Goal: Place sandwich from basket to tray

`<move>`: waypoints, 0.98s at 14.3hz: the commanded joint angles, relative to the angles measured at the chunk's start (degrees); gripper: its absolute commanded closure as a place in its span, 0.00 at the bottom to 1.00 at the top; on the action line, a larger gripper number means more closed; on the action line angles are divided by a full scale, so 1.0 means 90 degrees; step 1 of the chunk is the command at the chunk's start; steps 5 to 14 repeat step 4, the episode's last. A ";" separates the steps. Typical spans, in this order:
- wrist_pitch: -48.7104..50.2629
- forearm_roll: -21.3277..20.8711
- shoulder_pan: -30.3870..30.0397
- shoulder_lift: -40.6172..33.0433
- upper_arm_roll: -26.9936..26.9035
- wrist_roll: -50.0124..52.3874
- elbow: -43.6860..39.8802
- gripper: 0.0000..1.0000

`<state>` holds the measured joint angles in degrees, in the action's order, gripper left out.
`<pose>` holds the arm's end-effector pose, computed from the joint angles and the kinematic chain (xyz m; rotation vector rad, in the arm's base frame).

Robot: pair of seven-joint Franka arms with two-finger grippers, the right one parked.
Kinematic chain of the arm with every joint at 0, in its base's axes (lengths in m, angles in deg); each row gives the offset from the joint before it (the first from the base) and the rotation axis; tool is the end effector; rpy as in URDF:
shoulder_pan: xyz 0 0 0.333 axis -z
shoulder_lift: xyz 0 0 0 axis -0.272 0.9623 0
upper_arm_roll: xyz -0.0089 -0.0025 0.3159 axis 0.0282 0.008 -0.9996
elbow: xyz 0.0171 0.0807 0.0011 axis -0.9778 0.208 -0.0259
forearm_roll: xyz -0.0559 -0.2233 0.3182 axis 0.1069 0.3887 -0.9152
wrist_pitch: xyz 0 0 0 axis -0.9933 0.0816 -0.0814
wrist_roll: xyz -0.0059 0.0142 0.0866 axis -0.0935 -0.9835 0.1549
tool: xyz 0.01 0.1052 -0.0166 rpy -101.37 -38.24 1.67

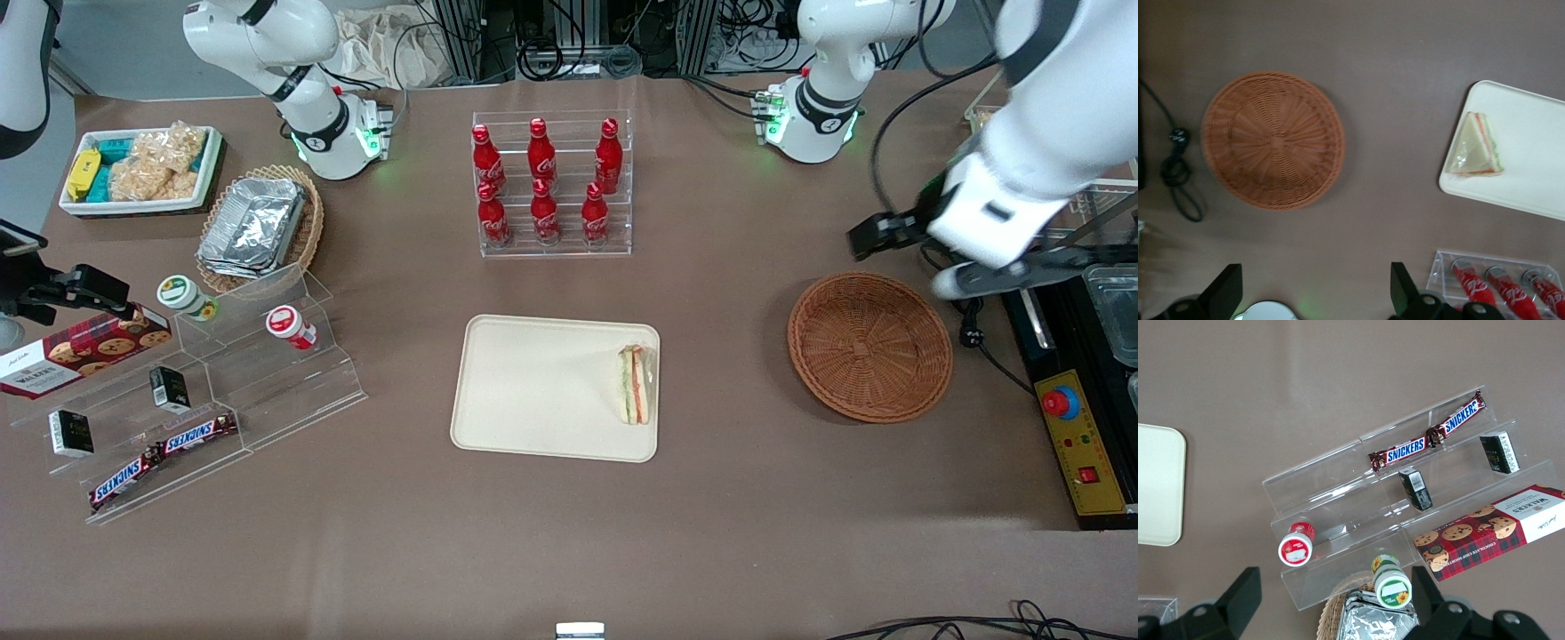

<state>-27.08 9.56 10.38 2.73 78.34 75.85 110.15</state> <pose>0.5408 -0.1041 0.6300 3.1142 0.2477 -0.1034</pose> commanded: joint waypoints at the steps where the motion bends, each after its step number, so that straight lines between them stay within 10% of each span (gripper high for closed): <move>1: 0.0271 0.0106 0.0443 -0.0342 -0.0794 -0.0523 0.0184 0.00; 14: 0.0262 0.0057 0.0454 -0.0293 -0.0805 -0.0533 0.0125 0.00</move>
